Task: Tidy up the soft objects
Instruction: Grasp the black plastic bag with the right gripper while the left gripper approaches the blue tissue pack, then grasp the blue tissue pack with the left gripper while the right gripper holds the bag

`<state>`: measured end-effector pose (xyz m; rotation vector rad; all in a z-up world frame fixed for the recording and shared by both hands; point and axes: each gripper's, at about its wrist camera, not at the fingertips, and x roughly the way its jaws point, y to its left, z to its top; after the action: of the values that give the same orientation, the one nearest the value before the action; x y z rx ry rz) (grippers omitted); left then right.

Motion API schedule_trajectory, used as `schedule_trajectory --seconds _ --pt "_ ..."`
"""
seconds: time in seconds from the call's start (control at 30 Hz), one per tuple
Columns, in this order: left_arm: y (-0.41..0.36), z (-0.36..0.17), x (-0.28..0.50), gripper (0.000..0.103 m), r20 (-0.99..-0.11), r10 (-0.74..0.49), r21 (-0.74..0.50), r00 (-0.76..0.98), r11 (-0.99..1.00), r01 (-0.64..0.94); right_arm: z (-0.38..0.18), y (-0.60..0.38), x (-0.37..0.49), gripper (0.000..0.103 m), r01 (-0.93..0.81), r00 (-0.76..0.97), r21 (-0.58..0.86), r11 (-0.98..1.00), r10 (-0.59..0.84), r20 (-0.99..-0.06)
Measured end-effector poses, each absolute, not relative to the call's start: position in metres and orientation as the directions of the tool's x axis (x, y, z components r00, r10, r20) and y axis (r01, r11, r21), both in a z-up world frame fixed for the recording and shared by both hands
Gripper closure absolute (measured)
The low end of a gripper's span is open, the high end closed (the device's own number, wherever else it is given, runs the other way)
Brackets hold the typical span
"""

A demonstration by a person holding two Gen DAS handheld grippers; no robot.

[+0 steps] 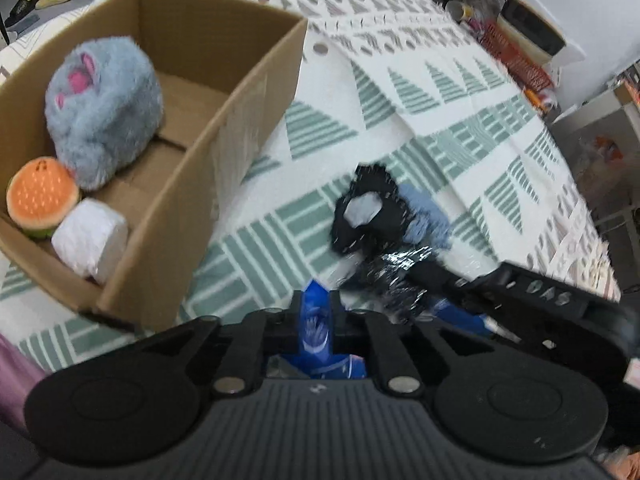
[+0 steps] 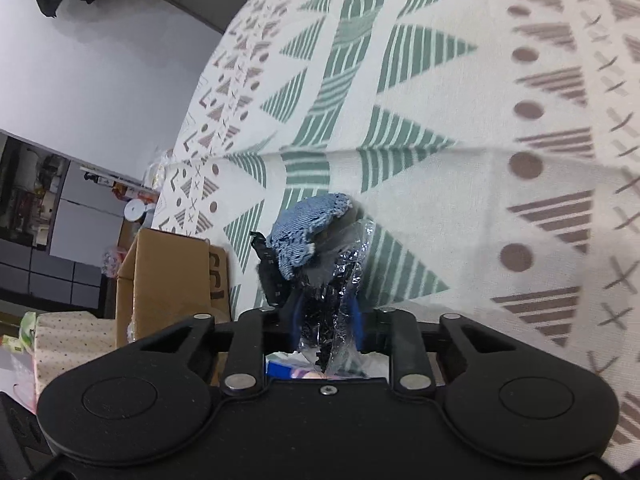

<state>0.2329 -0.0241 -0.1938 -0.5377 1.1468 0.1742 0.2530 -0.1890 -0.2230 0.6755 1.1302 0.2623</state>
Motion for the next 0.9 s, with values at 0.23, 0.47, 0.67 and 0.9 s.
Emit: schedule_trajectory --seconds 0.23,0.47,0.67,0.9 --pt "-0.035 -0.190 0.225 0.032 -0.890 -0.145 -0.332 0.433 0.856 -0.397 -0.217 -0.205 0.237 0.080 0.182 0.461 0.603 0.777 0.474 -0.750" --pt "-0.052 -0.199 0.226 0.029 -0.907 -0.107 -0.272 0.407 0.886 -0.374 -0.212 -0.227 0.223 0.080 0.259 0.506 0.573 0.778 0.396 -0.766" --pt "-0.069 -0.205 0.230 0.024 -0.917 -0.095 -0.220 0.387 0.931 -0.291 -0.212 -0.237 0.219 0.080 0.288 0.520 0.578 0.764 0.382 -0.764" --pt "-0.073 -0.215 0.238 0.023 -0.924 -0.058 -0.175 0.378 0.943 -0.282 -0.211 -0.236 0.219 0.080 0.282 0.523 0.574 0.769 0.378 -0.764"
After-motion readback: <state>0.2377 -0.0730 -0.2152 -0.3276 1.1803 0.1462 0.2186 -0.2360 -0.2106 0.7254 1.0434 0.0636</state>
